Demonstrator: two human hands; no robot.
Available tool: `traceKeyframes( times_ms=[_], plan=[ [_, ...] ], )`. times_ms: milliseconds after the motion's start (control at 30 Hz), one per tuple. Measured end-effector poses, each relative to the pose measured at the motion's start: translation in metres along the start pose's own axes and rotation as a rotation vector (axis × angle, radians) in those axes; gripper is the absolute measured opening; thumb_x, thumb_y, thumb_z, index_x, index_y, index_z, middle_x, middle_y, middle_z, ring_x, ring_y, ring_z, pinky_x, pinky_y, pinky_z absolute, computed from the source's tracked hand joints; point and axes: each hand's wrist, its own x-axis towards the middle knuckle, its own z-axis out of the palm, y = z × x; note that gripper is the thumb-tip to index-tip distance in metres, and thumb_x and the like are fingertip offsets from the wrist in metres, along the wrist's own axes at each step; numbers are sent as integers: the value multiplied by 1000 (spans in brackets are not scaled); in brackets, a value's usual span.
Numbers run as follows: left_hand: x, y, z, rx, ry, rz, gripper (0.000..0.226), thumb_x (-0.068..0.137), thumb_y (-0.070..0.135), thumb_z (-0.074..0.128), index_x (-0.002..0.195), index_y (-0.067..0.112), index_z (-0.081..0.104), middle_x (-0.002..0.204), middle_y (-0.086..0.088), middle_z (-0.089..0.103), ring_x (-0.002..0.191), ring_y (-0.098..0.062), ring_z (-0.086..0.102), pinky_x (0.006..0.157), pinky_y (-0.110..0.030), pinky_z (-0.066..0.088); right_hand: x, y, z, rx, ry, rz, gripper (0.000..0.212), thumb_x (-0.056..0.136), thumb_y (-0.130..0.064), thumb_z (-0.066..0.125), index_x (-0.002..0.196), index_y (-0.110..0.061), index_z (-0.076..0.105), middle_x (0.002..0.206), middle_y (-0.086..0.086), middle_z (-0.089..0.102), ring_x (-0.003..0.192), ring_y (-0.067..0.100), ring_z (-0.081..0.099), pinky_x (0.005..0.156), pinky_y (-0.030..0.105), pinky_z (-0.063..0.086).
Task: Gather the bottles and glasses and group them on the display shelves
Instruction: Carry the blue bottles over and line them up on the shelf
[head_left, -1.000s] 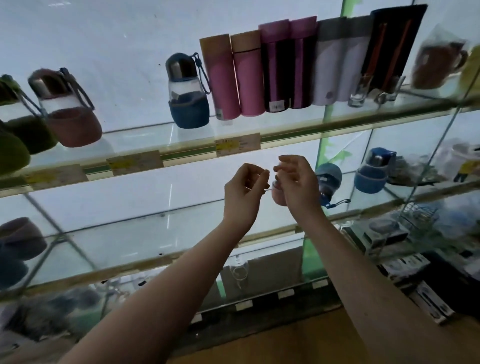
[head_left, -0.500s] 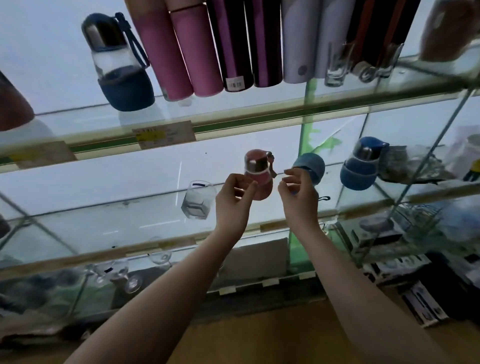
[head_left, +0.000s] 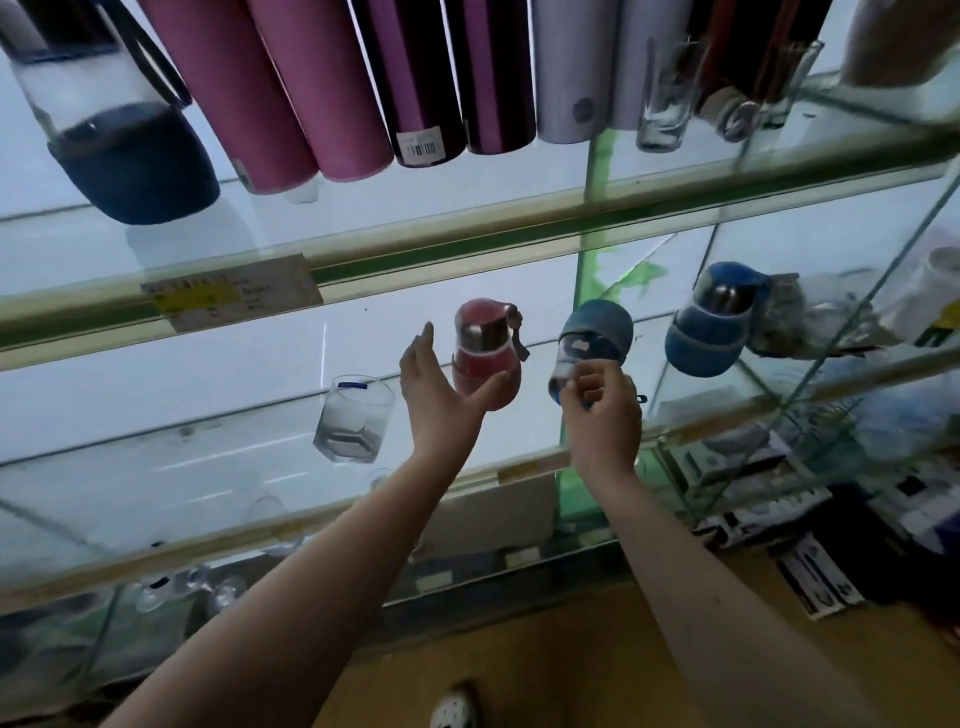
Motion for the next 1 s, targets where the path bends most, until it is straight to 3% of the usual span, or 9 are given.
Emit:
traceKeyframes(
  times_ms=[100, 233, 400, 600, 733, 900, 1000],
  plan=[
    [22, -4, 11, 7, -37, -8, 109, 66, 36, 83, 150, 23, 14, 153, -7, 21, 142, -23, 19, 115, -43, 24, 10, 10, 4, -152, -52, 44, 19, 85, -18, 60, 105, -19, 59, 107, 8, 52, 98, 29, 55, 84, 42, 49],
    [46, -6, 27, -30, -116, -18, 113, 65, 32, 84, 150, 27, 10, 149, -7, 28, 138, -25, 28, 112, -45, 30, 24, 15, 6, -335, -193, 80, 33, 88, -24, 58, 120, -28, 56, 120, 13, 43, 110, 31, 43, 95, 36, 39],
    [57, -9, 36, -49, -119, -17, 91, 69, 26, 80, 143, 35, 26, 130, 0, 52, 117, -22, 51, 96, -41, 45, 31, 15, 12, -598, -348, 106, 48, 90, -44, 52, 136, -39, 40, 121, 18, 40, 108, 34, 42, 98, 37, 32],
    [48, -13, 35, 6, -74, 42, 81, 65, 34, 81, 130, 38, 31, 123, 2, 55, 109, -22, 56, 87, -44, 51, 32, 15, 23, -762, -466, 93, 58, 92, -52, 45, 143, -43, 21, 125, 23, 41, 112, 36, 42, 97, 40, 30],
    [38, -15, 28, -21, -49, 37, 79, 62, 41, 81, 122, 41, 30, 121, 3, 54, 108, -21, 56, 86, -43, 52, 31, 15, 31, -795, -456, 66, 61, 91, -48, 51, 142, -38, 20, 126, 26, 41, 113, 38, 44, 96, 41, 32],
    [26, -15, 20, -90, -40, 35, 76, 62, 32, 83, 119, 30, 33, 115, 0, 55, 101, -20, 59, 84, -41, 52, 26, 19, 27, -794, -349, 60, 59, 87, -46, 59, 135, -30, 28, 120, 23, 39, 106, 38, 49, 95, 41, 33],
    [18, -14, 19, -93, -27, 46, 70, 62, 29, 83, 112, 34, 33, 109, 2, 56, 95, -16, 60, 80, -39, 53, 26, 20, 26, -809, -320, 4, 56, 87, -45, 59, 132, -29, 31, 121, 23, 38, 106, 38, 50, 96, 43, 34]
  ],
)
